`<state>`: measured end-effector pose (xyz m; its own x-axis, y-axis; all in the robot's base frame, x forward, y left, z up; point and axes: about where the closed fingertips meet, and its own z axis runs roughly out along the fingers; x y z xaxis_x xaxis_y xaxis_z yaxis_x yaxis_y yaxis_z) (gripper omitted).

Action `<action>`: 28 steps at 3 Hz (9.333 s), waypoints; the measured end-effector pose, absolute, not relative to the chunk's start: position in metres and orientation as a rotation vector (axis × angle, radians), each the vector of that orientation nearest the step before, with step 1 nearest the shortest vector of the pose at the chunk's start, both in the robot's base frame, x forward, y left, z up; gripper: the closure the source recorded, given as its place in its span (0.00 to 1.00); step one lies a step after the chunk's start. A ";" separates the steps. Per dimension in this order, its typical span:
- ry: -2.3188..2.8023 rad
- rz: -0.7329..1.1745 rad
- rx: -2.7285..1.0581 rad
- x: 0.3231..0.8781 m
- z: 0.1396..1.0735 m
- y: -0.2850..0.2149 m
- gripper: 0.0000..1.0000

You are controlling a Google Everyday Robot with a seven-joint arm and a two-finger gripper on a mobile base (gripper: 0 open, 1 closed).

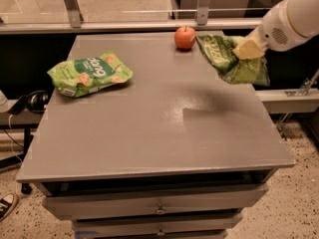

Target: Move green jalapeno chip bag near apple

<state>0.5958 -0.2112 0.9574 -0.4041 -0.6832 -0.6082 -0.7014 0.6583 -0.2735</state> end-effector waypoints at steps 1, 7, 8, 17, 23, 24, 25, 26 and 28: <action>2.118 0.021 -1.013 0.664 0.961 -0.206 1.00; 1.836 0.009 -1.666 0.749 0.877 -0.158 0.58; 1.847 -0.019 -1.695 0.754 0.870 -0.167 0.36; 2.066 0.172 -1.200 0.756 0.902 -0.204 0.00; 1.964 -0.034 -1.071 0.812 0.866 -0.203 0.00; 1.925 -0.061 -1.053 0.829 0.882 -0.202 0.00; 1.915 -0.076 -1.043 0.835 0.887 -0.204 0.00; 1.908 -0.054 -1.033 0.827 0.892 -0.207 0.00; 1.922 0.151 -1.024 0.747 0.915 -0.241 0.00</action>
Offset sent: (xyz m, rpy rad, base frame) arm 0.1720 0.0614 -0.0146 -0.0095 -0.1519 0.1769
